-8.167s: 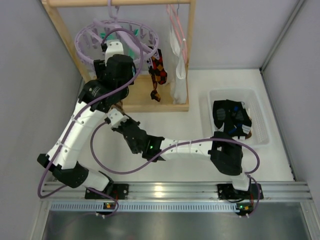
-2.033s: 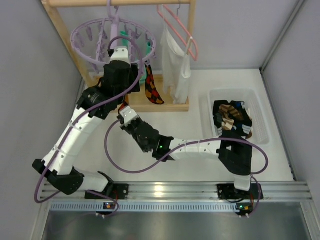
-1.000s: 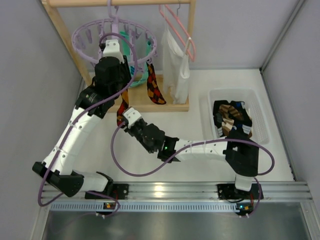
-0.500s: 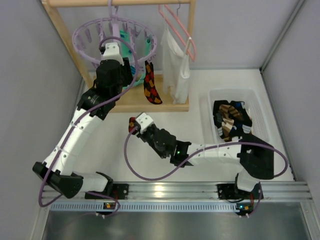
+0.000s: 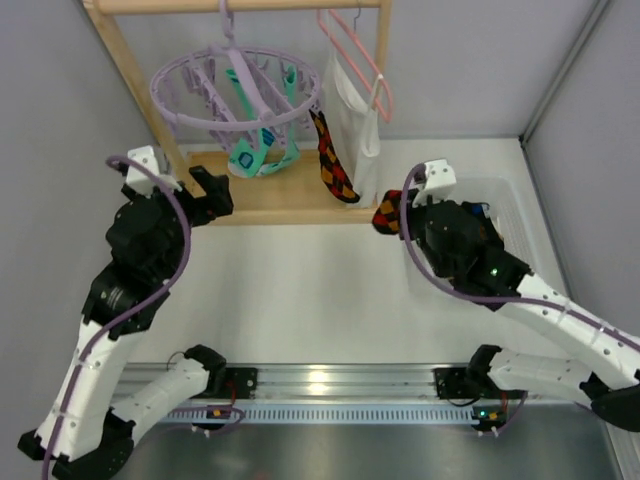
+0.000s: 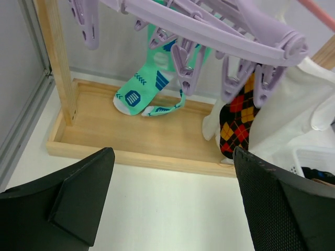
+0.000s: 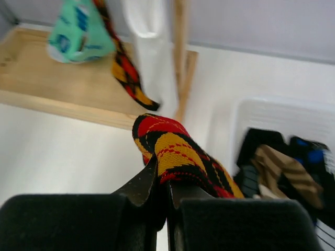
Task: Remove the socks clipped to the hanger
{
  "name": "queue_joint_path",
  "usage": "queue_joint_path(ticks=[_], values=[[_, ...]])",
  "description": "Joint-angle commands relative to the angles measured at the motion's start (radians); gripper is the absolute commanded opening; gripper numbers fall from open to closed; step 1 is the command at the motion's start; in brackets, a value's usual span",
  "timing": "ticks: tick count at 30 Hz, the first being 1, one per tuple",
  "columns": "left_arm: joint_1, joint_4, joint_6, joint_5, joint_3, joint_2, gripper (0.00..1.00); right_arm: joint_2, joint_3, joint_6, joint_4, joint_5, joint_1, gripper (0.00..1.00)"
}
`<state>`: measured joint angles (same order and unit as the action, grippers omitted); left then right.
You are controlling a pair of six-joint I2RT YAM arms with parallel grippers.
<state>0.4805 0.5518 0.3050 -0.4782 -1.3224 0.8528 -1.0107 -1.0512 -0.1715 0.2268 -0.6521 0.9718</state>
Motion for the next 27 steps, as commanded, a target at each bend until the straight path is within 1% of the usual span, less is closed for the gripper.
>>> queue_joint_path(ticks=[1, 2, 3, 5, 6, 7, 8, 9, 11, 12, 13, 15, 16, 18, 19, 21, 22, 24, 25, 26, 27], values=[[-0.005, 0.072, 0.020, 0.056, 0.038, -0.060, 0.98, 0.023, -0.084, -0.068, 0.334, 0.095, -0.169, 0.00], [-0.005, 0.100, 0.008, 0.067, 0.066, -0.092, 0.98, 0.018, -0.107, -0.065, 0.388, 0.109, -0.218, 0.00], [-0.005, 0.109, 0.005, 0.067, 0.080, -0.107, 0.98, 0.014, -0.113, -0.054, 0.405, 0.144, -0.305, 0.00], [-0.005, 0.128, -0.001, 0.064, 0.118, -0.158, 0.98, -0.009, -0.110, -0.037, 0.420, 0.219, -0.398, 0.00], [-0.005, 0.129, -0.003, 0.066, 0.164, -0.176, 0.98, -0.025, -0.106, -0.030, 0.424, 0.286, -0.497, 0.00], [-0.005, 0.128, 0.005, 0.061, 0.187, -0.207, 0.98, -0.067, -0.099, -0.022, 0.422, 0.317, -0.542, 0.00], [-0.005, 0.128, 0.008, 0.059, 0.207, -0.219, 0.98, -0.093, -0.087, -0.014, 0.416, 0.344, -0.586, 0.00], [-0.005, 0.125, 0.012, 0.058, 0.251, -0.230, 0.98, -0.123, -0.078, -0.014, 0.386, 0.374, -0.664, 0.00], [-0.005, 0.126, 0.011, 0.046, 0.290, -0.247, 0.98, -0.224, -0.052, -0.011, 0.343, 0.423, -0.737, 0.00], [-0.005, 0.123, 0.011, 0.040, 0.326, -0.251, 0.98, -0.267, -0.046, -0.008, 0.298, 0.487, -0.802, 0.00], [-0.003, 0.123, 0.022, 0.023, 0.347, -0.258, 0.98, -0.364, -0.044, -0.010, 0.286, 0.517, -0.829, 0.00], [-0.003, 0.122, 0.039, 0.029, 0.399, -0.265, 0.98, -0.461, -0.055, -0.017, 0.252, 0.531, -0.886, 0.00], [-0.005, 0.122, 0.058, 0.045, 0.413, -0.273, 0.98, -0.536, -0.043, -0.026, 0.231, 0.534, -0.900, 0.00], [-0.003, 0.122, 0.068, 0.070, 0.433, -0.284, 0.98, -0.598, -0.033, -0.055, 0.198, 0.583, -0.943, 0.00], [-0.005, 0.122, 0.069, 0.078, 0.437, -0.296, 0.98, -0.642, -0.029, -0.060, 0.177, 0.597, -0.953, 0.02], [-0.005, 0.122, 0.071, 0.067, 0.439, -0.317, 0.98, -0.663, -0.015, -0.074, 0.163, 0.609, -0.961, 0.09], [-0.005, 0.122, 0.074, 0.059, 0.440, -0.340, 0.98, -0.657, -0.007, -0.079, 0.158, 0.611, -0.963, 0.18], [-0.005, 0.122, 0.077, 0.040, 0.448, -0.366, 0.98, -0.628, -0.006, -0.080, 0.157, 0.605, -0.963, 0.25], [-0.003, 0.122, 0.080, 0.033, 0.448, -0.383, 0.98, -0.584, -0.009, -0.083, 0.164, 0.597, -0.963, 0.29], [-0.005, 0.122, 0.082, 0.026, 0.448, -0.391, 0.98, -0.556, -0.018, -0.085, 0.172, 0.588, -0.963, 0.46], [-0.005, 0.122, 0.083, 0.015, 0.450, -0.402, 0.98, -0.528, -0.026, -0.086, 0.193, 0.569, -0.961, 0.49]])
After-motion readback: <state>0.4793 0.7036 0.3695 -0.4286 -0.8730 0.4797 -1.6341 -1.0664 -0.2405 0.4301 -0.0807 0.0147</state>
